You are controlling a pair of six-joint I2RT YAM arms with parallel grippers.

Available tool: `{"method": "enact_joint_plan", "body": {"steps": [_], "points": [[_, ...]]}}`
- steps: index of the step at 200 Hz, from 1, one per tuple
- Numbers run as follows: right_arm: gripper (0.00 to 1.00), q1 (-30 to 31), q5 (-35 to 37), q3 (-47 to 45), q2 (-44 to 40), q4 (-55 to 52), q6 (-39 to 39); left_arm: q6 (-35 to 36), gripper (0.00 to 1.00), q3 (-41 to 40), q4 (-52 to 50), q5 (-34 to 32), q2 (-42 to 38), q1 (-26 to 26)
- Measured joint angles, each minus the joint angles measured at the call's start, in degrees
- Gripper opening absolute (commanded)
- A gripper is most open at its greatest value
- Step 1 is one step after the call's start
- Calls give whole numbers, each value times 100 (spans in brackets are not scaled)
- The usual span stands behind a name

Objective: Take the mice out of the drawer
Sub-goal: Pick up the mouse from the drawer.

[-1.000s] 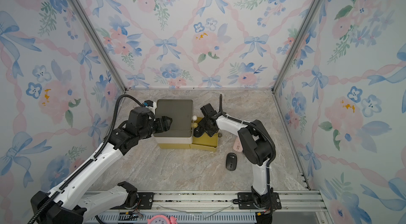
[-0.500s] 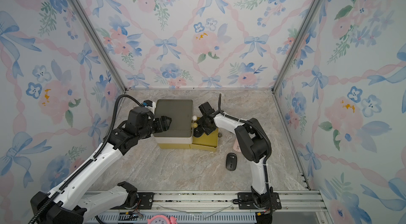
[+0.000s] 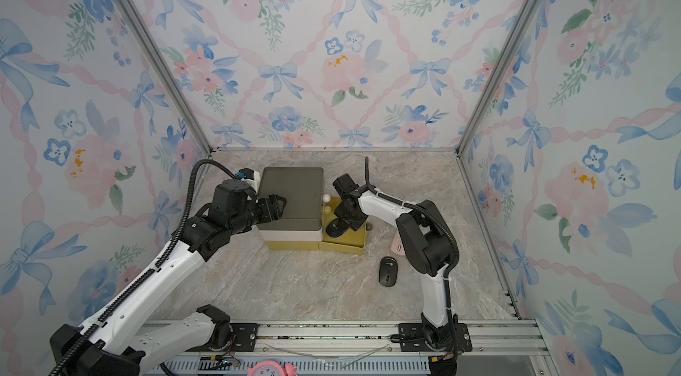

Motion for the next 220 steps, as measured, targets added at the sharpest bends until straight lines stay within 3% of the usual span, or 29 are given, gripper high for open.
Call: {"method": "enact_joint_plan", "body": {"steps": [39,94,133,187,220], "points": [[70,50,20,39,-13,-199,-109,0,77,-7,2,2,0,0],[71,175,-4,160,17,-282,-96,0,77,-24,2,2,-33,7],[66,236,-2,162,107,-337,-151,0,77,-26,2,2,-33,33],[65,254,455,278,116,-798,-745,0,77,-28,2,2,-37,33],[71,280,625,678,153,-1080,-1161,0,77,-33,2,0,-37,33]]}}
